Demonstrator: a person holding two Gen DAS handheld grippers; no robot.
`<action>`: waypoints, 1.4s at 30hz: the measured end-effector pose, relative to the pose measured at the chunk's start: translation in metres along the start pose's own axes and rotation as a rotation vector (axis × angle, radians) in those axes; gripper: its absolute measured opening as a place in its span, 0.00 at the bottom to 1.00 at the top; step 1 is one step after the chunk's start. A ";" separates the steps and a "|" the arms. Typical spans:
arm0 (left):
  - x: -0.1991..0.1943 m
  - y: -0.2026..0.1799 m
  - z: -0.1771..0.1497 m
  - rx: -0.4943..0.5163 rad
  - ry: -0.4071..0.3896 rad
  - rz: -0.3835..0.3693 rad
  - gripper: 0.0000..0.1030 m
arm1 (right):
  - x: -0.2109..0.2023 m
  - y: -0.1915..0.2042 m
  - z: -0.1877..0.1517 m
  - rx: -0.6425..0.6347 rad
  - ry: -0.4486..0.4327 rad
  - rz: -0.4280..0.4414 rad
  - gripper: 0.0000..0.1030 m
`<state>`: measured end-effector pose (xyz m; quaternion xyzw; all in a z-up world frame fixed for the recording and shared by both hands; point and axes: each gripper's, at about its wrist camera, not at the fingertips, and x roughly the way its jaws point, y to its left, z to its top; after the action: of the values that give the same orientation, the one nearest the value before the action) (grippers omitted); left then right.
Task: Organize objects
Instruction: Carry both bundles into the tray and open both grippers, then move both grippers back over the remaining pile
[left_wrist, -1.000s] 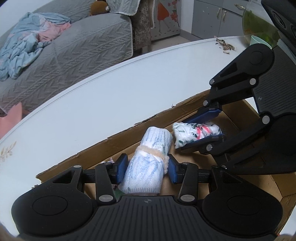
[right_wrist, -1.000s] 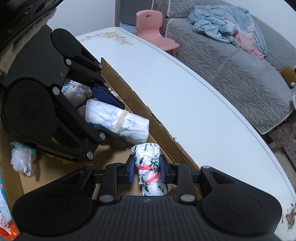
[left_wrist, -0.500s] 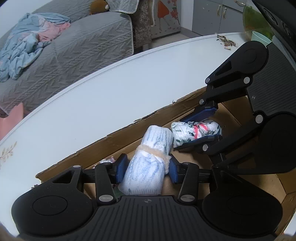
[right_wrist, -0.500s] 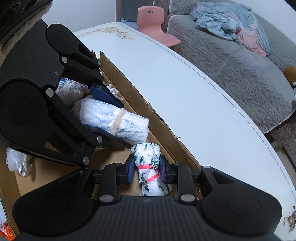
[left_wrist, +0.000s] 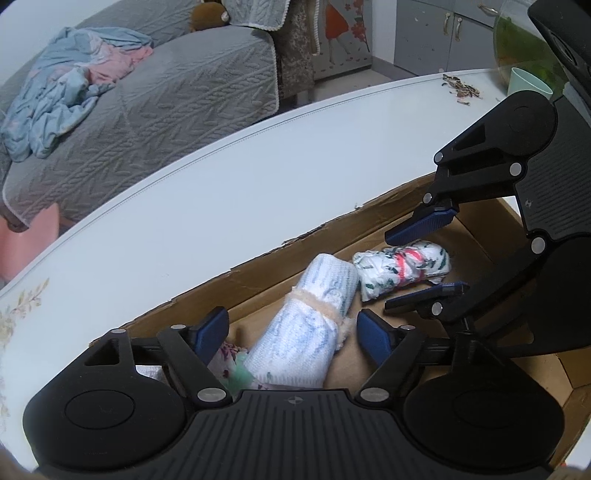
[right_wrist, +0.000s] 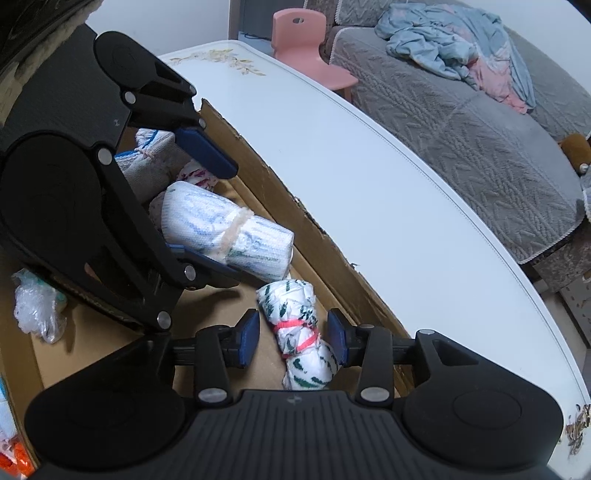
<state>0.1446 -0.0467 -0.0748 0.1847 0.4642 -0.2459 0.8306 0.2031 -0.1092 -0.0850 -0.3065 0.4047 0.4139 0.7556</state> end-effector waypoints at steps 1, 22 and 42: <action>-0.002 -0.002 0.000 0.005 -0.004 0.002 0.80 | -0.001 0.000 0.000 -0.003 0.002 0.000 0.37; -0.167 -0.042 -0.065 0.010 -0.087 0.024 0.95 | -0.127 0.028 -0.027 0.005 -0.124 -0.055 0.68; -0.148 -0.150 -0.248 -0.439 0.140 0.079 0.93 | -0.117 0.123 -0.117 0.112 -0.028 0.056 0.71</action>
<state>-0.1774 -0.0009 -0.0835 0.0341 0.5556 -0.0927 0.8256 0.0149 -0.1887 -0.0561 -0.2465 0.4252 0.4160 0.7651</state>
